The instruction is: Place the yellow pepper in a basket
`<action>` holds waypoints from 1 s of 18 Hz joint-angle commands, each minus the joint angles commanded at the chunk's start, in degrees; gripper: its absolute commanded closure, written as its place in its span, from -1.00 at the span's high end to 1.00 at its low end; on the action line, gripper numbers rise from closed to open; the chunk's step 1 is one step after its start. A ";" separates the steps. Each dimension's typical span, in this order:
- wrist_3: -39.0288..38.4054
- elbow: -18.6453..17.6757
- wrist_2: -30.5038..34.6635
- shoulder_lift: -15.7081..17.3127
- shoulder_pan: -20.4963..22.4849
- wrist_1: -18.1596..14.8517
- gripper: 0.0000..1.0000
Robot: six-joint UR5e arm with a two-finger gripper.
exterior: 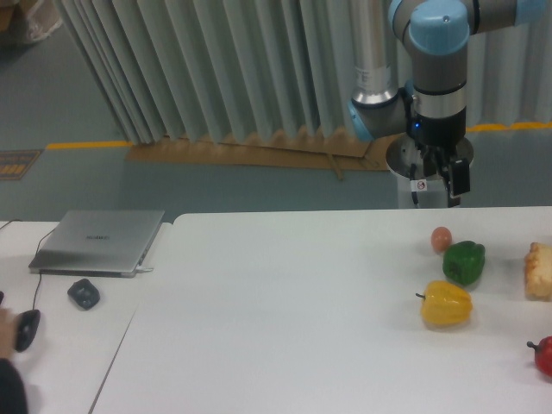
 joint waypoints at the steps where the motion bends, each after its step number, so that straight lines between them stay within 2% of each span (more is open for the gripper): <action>1: 0.17 -0.09 0.00 -0.17 -0.09 0.00 1.00; 3: 0.61 -0.44 -0.52 -0.18 0.35 0.09 1.00; 8: 0.70 -2.11 -1.15 -0.26 0.53 5.97 1.00; 13: 1.14 -1.76 2.54 -2.54 -0.35 5.98 1.00; 15: 1.14 -1.58 3.86 -3.86 -2.63 5.71 1.00; 18: 0.62 -1.49 3.96 -6.14 -3.78 5.71 1.00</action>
